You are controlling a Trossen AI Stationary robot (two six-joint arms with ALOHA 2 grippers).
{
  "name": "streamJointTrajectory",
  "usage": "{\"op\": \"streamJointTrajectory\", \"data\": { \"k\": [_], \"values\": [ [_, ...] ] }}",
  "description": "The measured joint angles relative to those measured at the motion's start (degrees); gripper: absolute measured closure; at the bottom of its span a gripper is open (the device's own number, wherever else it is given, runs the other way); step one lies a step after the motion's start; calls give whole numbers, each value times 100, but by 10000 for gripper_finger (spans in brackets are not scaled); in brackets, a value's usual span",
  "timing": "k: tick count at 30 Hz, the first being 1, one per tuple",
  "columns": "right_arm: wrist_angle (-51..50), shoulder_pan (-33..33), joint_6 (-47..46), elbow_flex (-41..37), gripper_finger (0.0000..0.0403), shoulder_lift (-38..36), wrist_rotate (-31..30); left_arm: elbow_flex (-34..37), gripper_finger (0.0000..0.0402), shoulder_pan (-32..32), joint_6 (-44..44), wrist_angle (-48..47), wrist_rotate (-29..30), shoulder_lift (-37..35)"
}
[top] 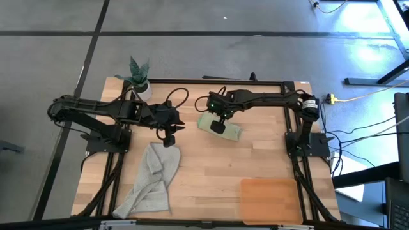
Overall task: Roll microfiber towels into tight, uniform cylinder then place into a basket
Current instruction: Put the green microfiber cloth into the orange bin
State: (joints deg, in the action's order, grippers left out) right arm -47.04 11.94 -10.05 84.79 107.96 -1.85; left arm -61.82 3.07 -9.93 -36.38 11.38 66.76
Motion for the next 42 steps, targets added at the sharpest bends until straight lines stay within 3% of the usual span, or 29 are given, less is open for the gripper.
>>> {"op": "streamJointTrajectory", "data": {
  "k": [31,42],
  "values": [
    [-239,-25,-148,22,6,1287,346,4,334,0,0,-2,7,0],
    [-191,-32,-151,12,6,1355,274,4,334,0,2,-2,9,0]
  ]
}}
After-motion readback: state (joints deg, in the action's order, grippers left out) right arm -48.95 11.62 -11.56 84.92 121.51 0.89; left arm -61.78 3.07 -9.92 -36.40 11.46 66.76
